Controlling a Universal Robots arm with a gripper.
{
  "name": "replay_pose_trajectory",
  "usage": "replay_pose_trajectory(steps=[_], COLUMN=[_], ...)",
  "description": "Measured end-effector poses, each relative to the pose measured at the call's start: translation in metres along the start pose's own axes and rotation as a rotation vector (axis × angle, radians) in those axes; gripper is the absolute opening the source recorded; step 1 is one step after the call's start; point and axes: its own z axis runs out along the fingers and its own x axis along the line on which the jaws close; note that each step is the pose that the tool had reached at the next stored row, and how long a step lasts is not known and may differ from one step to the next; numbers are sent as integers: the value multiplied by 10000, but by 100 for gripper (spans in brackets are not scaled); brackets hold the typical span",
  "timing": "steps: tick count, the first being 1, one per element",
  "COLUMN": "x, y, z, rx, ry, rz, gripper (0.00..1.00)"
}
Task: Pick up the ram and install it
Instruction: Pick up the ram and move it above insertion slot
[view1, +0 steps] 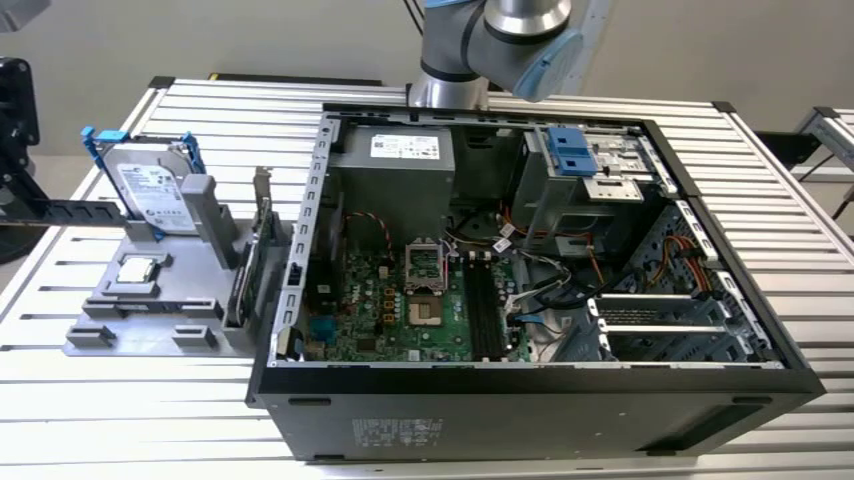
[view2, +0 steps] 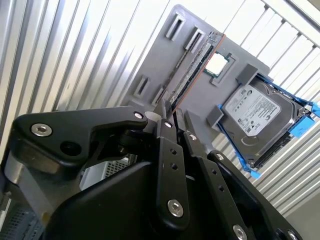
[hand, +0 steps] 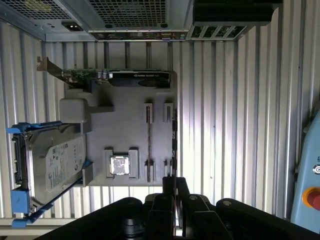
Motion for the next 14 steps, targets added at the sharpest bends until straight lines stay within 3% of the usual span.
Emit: replay_pose_trajectory(steps=[10, 14], x=[0, 1], y=[1, 45], z=[-32, -33], rx=[1, 2], ry=[-1, -4], rz=[-1, 0], gripper=[0, 0])
